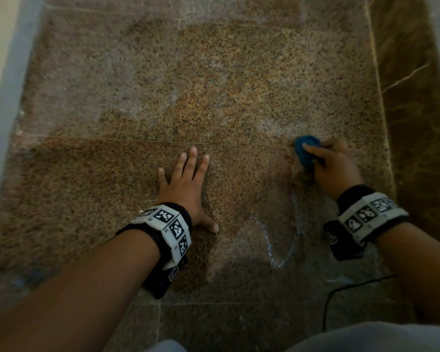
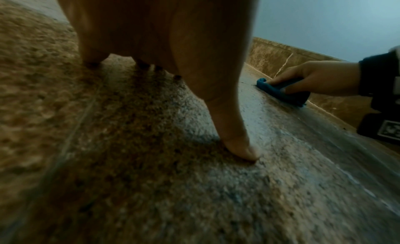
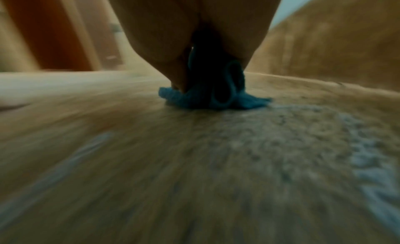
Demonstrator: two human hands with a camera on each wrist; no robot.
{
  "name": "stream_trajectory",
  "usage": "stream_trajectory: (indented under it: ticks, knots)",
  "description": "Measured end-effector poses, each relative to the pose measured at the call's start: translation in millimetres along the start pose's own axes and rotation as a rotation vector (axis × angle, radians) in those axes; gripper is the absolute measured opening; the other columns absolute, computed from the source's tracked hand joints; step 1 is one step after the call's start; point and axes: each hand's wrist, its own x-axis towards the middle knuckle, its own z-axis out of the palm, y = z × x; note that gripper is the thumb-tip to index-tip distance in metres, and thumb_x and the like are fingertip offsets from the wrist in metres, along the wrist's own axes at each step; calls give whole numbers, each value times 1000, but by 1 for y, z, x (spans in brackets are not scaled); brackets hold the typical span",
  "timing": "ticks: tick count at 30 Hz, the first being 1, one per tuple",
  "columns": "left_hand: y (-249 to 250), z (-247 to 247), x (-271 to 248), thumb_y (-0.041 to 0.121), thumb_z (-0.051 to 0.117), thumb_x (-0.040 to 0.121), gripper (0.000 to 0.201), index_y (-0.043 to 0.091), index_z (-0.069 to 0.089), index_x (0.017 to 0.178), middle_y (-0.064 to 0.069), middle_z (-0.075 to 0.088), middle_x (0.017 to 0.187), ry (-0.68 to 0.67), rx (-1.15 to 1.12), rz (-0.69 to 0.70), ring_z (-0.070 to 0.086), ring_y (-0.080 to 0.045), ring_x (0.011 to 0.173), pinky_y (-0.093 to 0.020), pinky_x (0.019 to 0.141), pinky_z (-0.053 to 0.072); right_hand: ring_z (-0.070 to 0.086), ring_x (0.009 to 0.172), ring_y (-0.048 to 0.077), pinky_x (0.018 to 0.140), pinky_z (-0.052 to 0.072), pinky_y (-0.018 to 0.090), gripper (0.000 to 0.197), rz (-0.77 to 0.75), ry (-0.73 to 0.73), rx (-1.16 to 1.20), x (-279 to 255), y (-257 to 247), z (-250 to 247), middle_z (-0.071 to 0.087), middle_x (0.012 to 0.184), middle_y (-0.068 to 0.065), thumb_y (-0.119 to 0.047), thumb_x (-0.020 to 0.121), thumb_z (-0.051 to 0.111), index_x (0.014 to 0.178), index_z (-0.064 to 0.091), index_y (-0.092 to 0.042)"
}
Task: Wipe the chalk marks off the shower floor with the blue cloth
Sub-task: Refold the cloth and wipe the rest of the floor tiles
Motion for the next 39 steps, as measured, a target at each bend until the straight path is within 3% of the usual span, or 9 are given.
stream_trajectory:
  ticks: [8,12,14,20,23,27,30,34,39]
  knots:
    - [0,1,2,73,78,48,154,29,-34,143,3,-43,149,24,0,-2,-30,-22,143,-60,115,-6,53,86,36,78,46,38,37,-486,-243,35,-64,-59,26,55,95,11,-1,78,62,111,70,-18]
    - [-1,0,1,74,78,49,154,29,-35,143,3,-44,149,8,1,-1,-30,-22,142,-60,114,-6,50,96,34,83,36,26,38,-129,-66,13,-18,-33,15,49,106,13,-3,89,54,123,61,-17]
    - [-1,0,2,73,78,49,154,30,-35,143,3,-44,148,7,-7,3,-31,-22,142,-59,114,-7,50,96,40,85,42,36,38,-124,-22,-39,-22,-39,15,49,104,16,-4,89,51,124,61,-14]
    - [-1,3,1,70,78,52,151,29,-34,144,2,-43,149,28,-9,12,-31,-22,142,-59,114,-8,54,85,33,68,51,39,35,-709,-432,7,-97,-93,31,56,98,10,-12,76,68,111,69,-22]
    - [-2,2,2,71,79,50,153,29,-34,143,3,-43,149,31,-18,14,-31,-22,142,-59,113,-8,53,81,37,67,49,40,32,-520,-270,47,-52,-78,28,54,93,14,-12,82,56,110,70,-19]
    - [-1,2,2,72,79,48,154,30,-34,143,4,-43,149,38,-25,17,-31,-21,142,-59,114,-8,48,102,43,89,46,45,40,-252,-95,-38,-21,-63,23,49,116,20,-4,84,61,123,61,-14]
    - [-2,4,2,71,79,50,152,30,-34,144,4,-42,150,40,-24,17,-31,-21,142,-59,114,-8,52,93,46,79,51,52,48,-460,-133,-33,-62,-83,37,53,111,22,-3,73,72,118,64,-16]
    - [-2,4,2,70,78,54,149,29,-32,144,2,-41,151,52,-16,22,-30,-22,143,-60,115,-6,56,90,35,73,54,41,49,-729,-389,-63,-91,-99,41,56,111,13,-12,71,76,117,65,-25]
    - [-2,2,3,72,78,50,152,30,-34,144,3,-43,149,40,-5,18,-31,-22,142,-60,115,-7,51,104,39,89,41,32,38,-214,-62,57,-30,-58,23,49,119,21,-6,87,54,121,63,-21]
